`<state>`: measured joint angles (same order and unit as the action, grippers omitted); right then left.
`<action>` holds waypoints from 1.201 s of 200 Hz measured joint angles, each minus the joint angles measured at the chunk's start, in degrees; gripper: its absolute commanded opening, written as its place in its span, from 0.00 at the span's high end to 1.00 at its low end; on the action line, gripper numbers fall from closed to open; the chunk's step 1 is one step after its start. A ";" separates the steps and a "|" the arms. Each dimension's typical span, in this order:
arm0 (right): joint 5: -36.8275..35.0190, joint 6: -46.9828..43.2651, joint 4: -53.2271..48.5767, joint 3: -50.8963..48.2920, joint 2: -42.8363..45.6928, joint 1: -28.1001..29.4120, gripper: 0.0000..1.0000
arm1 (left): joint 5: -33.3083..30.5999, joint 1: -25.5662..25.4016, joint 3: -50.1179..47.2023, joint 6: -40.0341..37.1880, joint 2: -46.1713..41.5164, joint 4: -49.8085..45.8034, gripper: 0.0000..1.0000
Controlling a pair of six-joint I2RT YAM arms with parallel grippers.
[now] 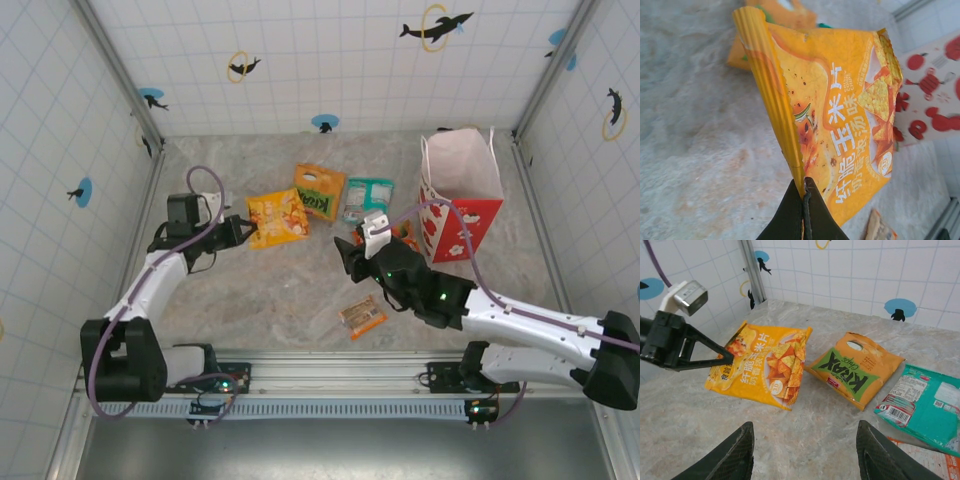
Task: Place the snacks into the paper bag
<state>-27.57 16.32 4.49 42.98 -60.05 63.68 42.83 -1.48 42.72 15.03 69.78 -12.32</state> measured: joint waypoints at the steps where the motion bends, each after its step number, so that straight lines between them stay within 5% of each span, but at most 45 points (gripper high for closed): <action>1: 0.15 0.09 0.02 0.00 0.02 -0.07 0.45 | 0.13 -0.02 0.00 -0.11 -0.11 0.00 1.00; 114: 10.64 7.85 3.37 -2.58 0.20 -5.64 0.42 | 16.55 -5.51 -2.27 -5.81 -4.52 7.15 1.00; 175: 16.98 12.35 6.71 -3.63 0.39 -7.85 0.41 | 18.32 -9.53 -2.29 -6.05 -4.42 8.85 1.00; 240: 25.99 17.75 10.43 -3.67 -1.90 -10.93 0.62 | 18.67 -12.11 -2.27 -6.08 -4.42 10.86 1.00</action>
<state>-1.58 34.06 14.92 39.31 -61.95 52.75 61.49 -13.58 40.45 8.95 65.36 -1.45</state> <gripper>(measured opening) 0.423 0.043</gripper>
